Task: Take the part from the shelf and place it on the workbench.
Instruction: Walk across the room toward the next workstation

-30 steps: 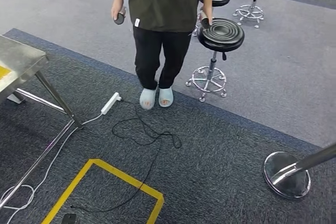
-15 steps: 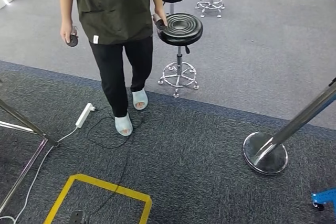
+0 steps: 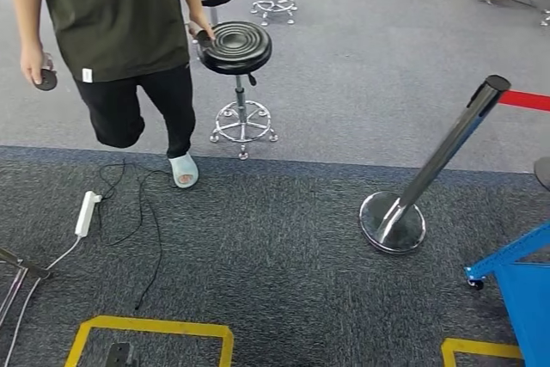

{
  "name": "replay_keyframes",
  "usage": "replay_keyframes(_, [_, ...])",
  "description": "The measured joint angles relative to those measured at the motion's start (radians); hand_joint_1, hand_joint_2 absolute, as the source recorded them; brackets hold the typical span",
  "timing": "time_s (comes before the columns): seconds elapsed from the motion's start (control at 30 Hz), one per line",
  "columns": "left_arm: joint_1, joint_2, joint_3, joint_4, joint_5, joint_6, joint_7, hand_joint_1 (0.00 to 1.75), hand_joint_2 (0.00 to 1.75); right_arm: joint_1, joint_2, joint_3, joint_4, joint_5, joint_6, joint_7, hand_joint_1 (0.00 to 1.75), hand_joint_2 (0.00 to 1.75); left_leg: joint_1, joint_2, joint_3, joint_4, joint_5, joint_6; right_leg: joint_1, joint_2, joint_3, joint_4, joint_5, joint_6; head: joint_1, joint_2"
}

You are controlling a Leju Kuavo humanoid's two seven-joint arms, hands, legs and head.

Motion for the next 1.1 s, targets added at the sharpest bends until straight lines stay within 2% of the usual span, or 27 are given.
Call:
replay_keyframes(0.03, [-0.001, -0.001, 0.002, 0.000, 0.005, -0.004, -0.007, 0.00, 0.00, 0.002, -0.004, 0.000, 0.000, 0.008, -0.008, 0.014, 0.00, 0.00, 0.000, 0.013, 0.003, 0.000, -0.002, -0.002, -0.001, -0.006, 0.028, -0.044, 0.025, 0.001, 0.000, 0.000])
replay_keyframes(0.07, [-0.001, -0.003, 0.003, 0.001, 0.011, -0.006, -0.011, 0.00, 0.00, 0.004, -0.008, 0.002, 0.000, 0.019, -0.015, 0.028, 0.00, 0.00, 0.001, 0.025, 0.007, 0.000, -0.006, -0.006, -0.002, -0.023, 0.071, -0.115, 0.057, 0.003, 0.000, 0.000])
replay_keyframes(0.13, [-0.001, -0.007, 0.010, 0.001, 0.023, 0.001, -0.004, 0.00, 0.00, 0.004, -0.013, 0.010, 0.000, 0.037, -0.022, 0.046, 0.00, 0.00, -0.004, 0.046, 0.015, 0.003, -0.015, -0.017, 0.001, -0.059, 0.144, -0.236, 0.097, -0.003, -0.001, 0.000])
replay_keyframes(0.17, [-0.002, -0.009, 0.015, 0.001, 0.028, 0.008, 0.006, 0.00, 0.00, 0.003, -0.016, 0.014, 0.000, 0.042, -0.024, 0.047, 0.00, 0.00, -0.006, 0.055, 0.019, 0.003, -0.018, -0.022, 0.003, -0.067, 0.160, -0.263, 0.103, -0.010, -0.002, 0.000])
replay_keyframes(0.23, [-0.004, -0.013, 0.024, 0.003, 0.021, 0.019, 0.039, 0.00, 0.00, 0.005, -0.021, 0.018, 0.000, 0.041, -0.031, 0.035, 0.00, 0.00, -0.007, 0.071, 0.023, 0.003, -0.021, -0.031, 0.006, -0.051, 0.158, -0.268, 0.102, -0.027, -0.005, 0.000])
replay_keyframes(0.27, [-0.004, -0.015, 0.026, 0.004, 0.009, 0.023, 0.056, 0.00, 0.00, 0.008, -0.024, 0.018, 0.000, 0.036, -0.038, 0.023, 0.00, 0.00, -0.005, 0.068, 0.025, 0.004, -0.025, -0.036, 0.006, -0.041, 0.156, -0.269, 0.103, -0.035, -0.005, 0.000])
replay_keyframes(0.33, [0.002, -0.020, 0.027, 0.005, -0.009, 0.027, 0.075, 0.00, 0.00, 0.011, -0.027, 0.018, -0.001, 0.027, -0.054, 0.003, 0.00, 0.00, -0.001, 0.031, 0.008, 0.046, -0.058, -0.045, 0.004, -0.021, 0.155, -0.272, 0.106, -0.048, -0.007, 0.000])
replay_keyframes(0.4, [0.012, -0.025, 0.029, 0.005, -0.001, 0.029, 0.078, 0.00, 0.00, 0.010, -0.032, 0.018, -0.002, 0.027, -0.064, -0.002, 0.00, 0.00, 0.001, -0.014, -0.051, 0.170, -0.123, -0.047, 0.002, 0.003, 0.153, -0.273, 0.108, -0.056, -0.010, 0.000])
replay_keyframes(0.43, [0.016, -0.028, 0.031, 0.006, 0.006, 0.031, 0.081, 0.00, 0.00, 0.009, -0.036, 0.018, -0.002, 0.031, -0.067, 0.001, 0.00, 0.00, 0.001, -0.023, -0.088, 0.240, -0.151, -0.046, 0.003, 0.017, 0.152, -0.273, 0.108, -0.059, -0.010, 0.000])
replay_keyframes(0.47, [0.018, -0.030, 0.034, 0.006, 0.011, 0.032, 0.086, 0.00, 0.00, 0.010, -0.040, 0.018, -0.002, 0.035, -0.069, 0.005, 0.00, 0.00, 0.001, -0.028, -0.116, 0.289, -0.161, -0.045, 0.003, 0.031, 0.152, -0.273, 0.108, -0.059, -0.011, 0.000])
replay_keyframes(0.5, [0.020, -0.031, 0.038, 0.007, 0.014, 0.031, 0.093, 0.00, 0.00, 0.012, -0.044, 0.018, -0.002, 0.039, -0.070, 0.009, 0.00, 0.00, 0.001, -0.030, -0.128, 0.301, -0.150, -0.043, 0.003, 0.046, 0.152, -0.273, 0.109, -0.059, -0.011, 0.000])
replay_keyframes(0.53, [0.021, -0.032, 0.041, 0.008, 0.013, 0.027, 0.100, 0.00, 0.00, 0.014, -0.050, 0.018, -0.003, 0.044, -0.072, 0.013, 0.00, 0.00, 0.002, -0.034, -0.121, 0.274, -0.120, -0.041, 0.002, 0.062, 0.153, -0.273, 0.109, -0.058, -0.011, 0.000])
replay_keyframes(0.57, [0.021, -0.033, 0.043, 0.008, 0.009, 0.023, 0.106, 0.00, 0.00, 0.017, -0.055, 0.018, -0.003, 0.048, -0.074, 0.019, 0.00, 0.00, 0.002, -0.044, -0.099, 0.218, -0.078, -0.038, 0.001, 0.077, 0.154, -0.273, 0.110, -0.056, -0.012, 0.000])
replay_keyframes(0.6, [0.021, -0.033, 0.044, 0.008, 0.005, 0.018, 0.111, 0.00, 0.00, 0.019, -0.061, 0.018, -0.004, 0.053, -0.077, 0.026, 0.00, 0.00, 0.004, -0.067, -0.071, 0.149, -0.039, -0.036, 0.000, 0.091, 0.153, -0.272, 0.111, -0.052, -0.014, 0.000])
replay_keyframes(0.63, [0.021, -0.033, 0.044, 0.009, 0.000, 0.013, 0.114, 0.00, 0.00, 0.021, -0.068, 0.018, -0.005, 0.056, -0.081, 0.036, 0.00, 0.00, 0.006, -0.090, -0.045, 0.086, -0.015, -0.033, -0.001, 0.105, 0.151, -0.270, 0.112, -0.047, -0.015, 0.000])
replay_keyframes(0.7, [0.020, -0.032, 0.044, 0.009, -0.008, 0.004, 0.110, 0.00, 0.00, 0.027, -0.081, 0.018, -0.007, 0.060, -0.088, 0.055, 0.00, 0.00, 0.006, -0.120, -0.021, 0.024, -0.003, -0.030, -0.004, 0.128, 0.142, -0.270, 0.116, -0.033, -0.018, 0.000])
replay_keyframes(0.77, [0.020, -0.032, 0.044, 0.009, -0.010, -0.003, 0.100, 0.00, 0.00, 0.039, -0.095, 0.018, -0.010, 0.061, -0.091, 0.066, 0.00, 0.00, 0.003, -0.103, -0.018, 0.015, -0.002, -0.020, -0.010, 0.143, 0.133, -0.276, 0.121, -0.018, -0.018, 0.000])
replay_keyframes(0.8, [0.019, -0.033, 0.044, 0.009, -0.010, -0.005, 0.097, 0.00, 0.00, 0.046, -0.101, 0.018, -0.010, 0.061, -0.092, 0.068, 0.00, 0.00, 0.003, -0.091, -0.016, 0.011, 0.001, -0.013, -0.010, 0.126, 0.128, -0.269, 0.117, -0.013, -0.017, 0.000])
replay_keyframes(0.83, [0.020, -0.033, 0.044, 0.009, -0.010, -0.006, 0.095, 0.00, 0.00, 0.050, -0.105, 0.018, -0.011, 0.062, -0.092, 0.071, 0.00, 0.00, 0.003, -0.078, -0.014, 0.006, 0.004, -0.006, -0.008, 0.097, 0.115, -0.247, 0.102, -0.010, -0.014, 0.000])
replay_keyframes(0.9, [0.023, -0.034, 0.045, 0.009, -0.009, -0.006, 0.094, 0.00, 0.00, 0.048, -0.112, 0.018, -0.012, 0.066, -0.093, 0.076, 0.00, 0.00, 0.001, -0.047, -0.010, 0.003, 0.003, 0.002, -0.003, 0.028, 0.064, -0.139, 0.044, -0.006, -0.012, 0.000])
replay_keyframes(0.93, [0.024, -0.033, 0.045, 0.009, -0.009, -0.008, 0.093, 0.00, 0.00, 0.046, -0.115, 0.018, -0.012, 0.070, -0.094, 0.076, 0.00, 0.00, -0.001, -0.031, -0.010, 0.003, 0.002, 0.004, -0.003, 0.013, 0.031, -0.070, 0.013, -0.004, -0.012, 0.000])
replay_keyframes(0.97, [0.025, -0.033, 0.046, 0.009, -0.008, -0.010, 0.093, 0.00, 0.00, 0.045, -0.118, 0.018, -0.013, 0.075, -0.093, 0.072, 0.00, 0.00, -0.002, -0.014, -0.009, 0.003, 0.001, 0.005, -0.004, 0.006, 0.007, -0.017, -0.005, -0.001, -0.012, 0.000])
replay_keyframes(1.0, [0.026, -0.033, 0.046, 0.009, -0.008, -0.014, 0.091, 0.00, 0.00, 0.044, -0.122, 0.019, -0.013, 0.079, -0.093, 0.066, 0.00, 0.00, -0.002, 0.001, -0.008, 0.003, -0.001, 0.005, -0.005, 0.002, -0.001, 0.005, -0.006, 0.001, -0.012, 0.000])
replay_keyframes(1.03, [0.025, -0.032, 0.046, 0.009, -0.007, -0.018, 0.089, 0.00, 0.00, 0.045, -0.127, 0.019, -0.013, 0.083, -0.092, 0.058, 0.00, 0.00, -0.002, 0.014, -0.006, 0.003, -0.002, 0.003, -0.007, -0.002, 0.013, -0.014, 0.012, 0.003, -0.011, 0.000])
replay_keyframes(1.07, [0.025, -0.032, 0.047, 0.009, -0.004, -0.023, 0.085, 0.00, 0.00, 0.045, -0.133, 0.019, -0.014, 0.085, -0.092, 0.049, 0.00, 0.00, -0.001, 0.026, -0.003, 0.004, -0.005, -0.001, -0.008, -0.012, 0.047, -0.072, 0.042, 0.005, -0.011, 0.000])
replay_keyframes(1.1, [0.025, -0.032, 0.049, 0.009, 0.002, -0.028, 0.079, 0.00, 0.00, 0.042, -0.137, 0.019, -0.015, 0.084, -0.092, 0.036, 0.00, 0.00, -0.002, 0.038, 0.002, 0.004, -0.008, -0.006, -0.009, -0.034, 0.087, -0.144, 0.068, 0.008, -0.011, 0.000])
